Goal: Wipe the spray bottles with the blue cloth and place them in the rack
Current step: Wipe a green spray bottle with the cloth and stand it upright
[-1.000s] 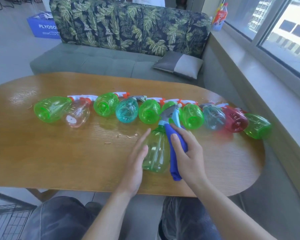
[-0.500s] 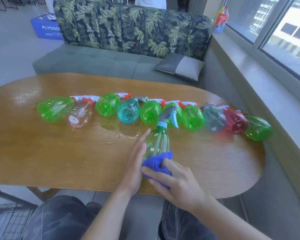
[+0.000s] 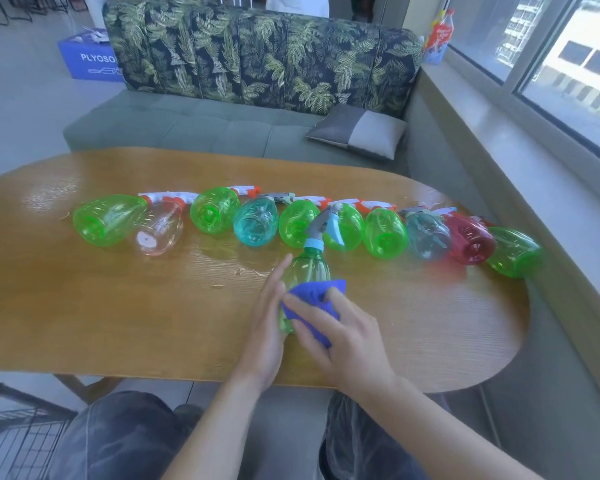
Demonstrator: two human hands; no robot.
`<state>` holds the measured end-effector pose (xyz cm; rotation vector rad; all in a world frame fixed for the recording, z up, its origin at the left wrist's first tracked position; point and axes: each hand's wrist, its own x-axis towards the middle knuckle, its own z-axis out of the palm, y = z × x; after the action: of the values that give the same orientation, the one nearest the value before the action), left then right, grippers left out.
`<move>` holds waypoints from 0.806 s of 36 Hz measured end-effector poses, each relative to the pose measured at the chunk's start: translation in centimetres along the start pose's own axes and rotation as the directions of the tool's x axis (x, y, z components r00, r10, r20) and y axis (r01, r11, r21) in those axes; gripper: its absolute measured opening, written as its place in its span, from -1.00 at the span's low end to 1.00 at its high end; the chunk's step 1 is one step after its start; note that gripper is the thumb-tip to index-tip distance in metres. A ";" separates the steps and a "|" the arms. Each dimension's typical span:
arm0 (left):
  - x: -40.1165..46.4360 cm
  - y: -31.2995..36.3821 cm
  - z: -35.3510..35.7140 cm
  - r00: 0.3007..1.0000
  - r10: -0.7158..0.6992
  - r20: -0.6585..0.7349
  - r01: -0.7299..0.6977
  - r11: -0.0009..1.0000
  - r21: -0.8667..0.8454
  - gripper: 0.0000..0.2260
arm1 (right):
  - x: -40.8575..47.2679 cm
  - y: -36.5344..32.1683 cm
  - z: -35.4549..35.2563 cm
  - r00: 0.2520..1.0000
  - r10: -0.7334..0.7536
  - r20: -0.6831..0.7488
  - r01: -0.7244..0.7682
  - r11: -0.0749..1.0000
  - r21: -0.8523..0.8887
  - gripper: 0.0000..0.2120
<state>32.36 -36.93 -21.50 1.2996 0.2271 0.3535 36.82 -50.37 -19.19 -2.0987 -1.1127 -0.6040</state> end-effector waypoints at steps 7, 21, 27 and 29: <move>-0.1 0.3 0.3 0.997 0.059 0.051 -0.065 0.990 0.124 -0.64 | -1.9 1.6 -1.7 0.942 -0.302 0.146 0.314 0.947 -0.066 -0.75; 0.3 -0.3 0.0 0.999 0.007 0.031 -0.009 0.998 0.056 -0.61 | 2.6 2.2 -0.3 0.922 0.386 0.036 -0.384 0.895 0.227 -0.65; 0.4 -0.4 -0.3 1.000 0.009 0.024 -0.008 0.999 -0.042 -0.56 | 0.7 1.7 0.0 0.994 0.108 0.026 -0.111 0.982 0.152 -0.68; 0.3 -0.3 -0.2 0.999 0.015 0.031 -0.014 0.999 -0.037 -0.59 | 0.0 2.0 -0.3 1.000 -0.009 0.026 0.007 0.996 0.094 -0.72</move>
<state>32.60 -36.68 -21.86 1.2698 0.1839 0.3482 38.45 -51.40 -19.70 -2.0280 -1.1423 -0.5193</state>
